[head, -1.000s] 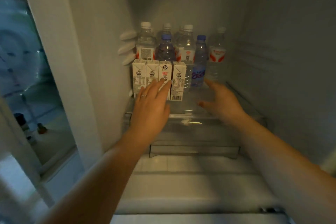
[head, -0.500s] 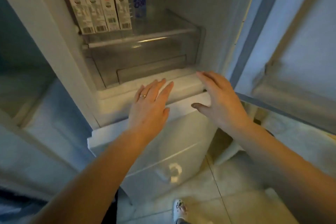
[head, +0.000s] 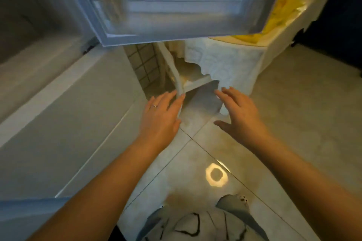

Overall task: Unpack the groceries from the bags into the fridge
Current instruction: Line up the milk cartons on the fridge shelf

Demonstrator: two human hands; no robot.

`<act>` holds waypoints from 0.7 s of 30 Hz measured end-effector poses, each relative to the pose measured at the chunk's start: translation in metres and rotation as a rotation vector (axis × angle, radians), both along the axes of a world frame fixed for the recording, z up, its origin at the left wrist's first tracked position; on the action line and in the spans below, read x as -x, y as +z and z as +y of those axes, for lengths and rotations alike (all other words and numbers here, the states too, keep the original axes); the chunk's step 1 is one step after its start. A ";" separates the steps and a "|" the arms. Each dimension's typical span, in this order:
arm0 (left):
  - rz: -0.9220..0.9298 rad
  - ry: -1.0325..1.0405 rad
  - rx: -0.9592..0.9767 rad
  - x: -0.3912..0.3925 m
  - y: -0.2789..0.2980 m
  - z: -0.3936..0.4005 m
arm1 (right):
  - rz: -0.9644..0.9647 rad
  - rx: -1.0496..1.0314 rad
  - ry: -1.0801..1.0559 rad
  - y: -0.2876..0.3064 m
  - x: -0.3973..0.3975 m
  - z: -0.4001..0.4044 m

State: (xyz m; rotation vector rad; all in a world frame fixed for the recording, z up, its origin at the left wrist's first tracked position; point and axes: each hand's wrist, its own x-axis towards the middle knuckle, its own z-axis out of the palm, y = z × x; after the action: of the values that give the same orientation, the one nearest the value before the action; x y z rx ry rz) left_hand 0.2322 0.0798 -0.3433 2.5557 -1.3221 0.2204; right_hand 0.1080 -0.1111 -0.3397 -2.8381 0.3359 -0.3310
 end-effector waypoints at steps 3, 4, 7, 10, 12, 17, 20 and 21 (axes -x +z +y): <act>0.028 -0.102 -0.028 0.032 -0.007 -0.080 | 0.033 -0.014 -0.142 -0.014 0.057 -0.066; 0.038 -0.133 -0.033 0.044 -0.009 -0.107 | 0.034 -0.023 -0.189 -0.016 0.077 -0.088; 0.065 -0.221 -0.038 0.076 -0.012 -0.186 | 0.050 -0.059 -0.315 -0.017 0.128 -0.152; 0.085 -0.268 -0.020 0.100 -0.015 -0.253 | 0.043 -0.081 -0.361 -0.021 0.164 -0.208; 0.098 -0.282 -0.012 0.112 -0.017 -0.288 | 0.031 -0.108 -0.400 -0.021 0.180 -0.241; 0.090 -0.345 -0.046 0.119 -0.026 -0.364 | 0.023 -0.110 -0.463 -0.024 0.193 -0.316; 0.080 -0.356 -0.050 0.111 -0.030 -0.409 | 0.037 -0.132 -0.476 -0.030 0.184 -0.358; 0.075 -0.358 -0.045 0.106 -0.032 -0.425 | 0.040 -0.134 -0.472 -0.032 0.178 -0.372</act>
State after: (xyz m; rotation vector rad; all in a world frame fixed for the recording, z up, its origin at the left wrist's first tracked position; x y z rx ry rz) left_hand 0.1266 -0.3450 -0.3750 2.2824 -1.7372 0.0257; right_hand -0.0702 -0.4831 -0.3717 -2.6085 1.0006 -0.3265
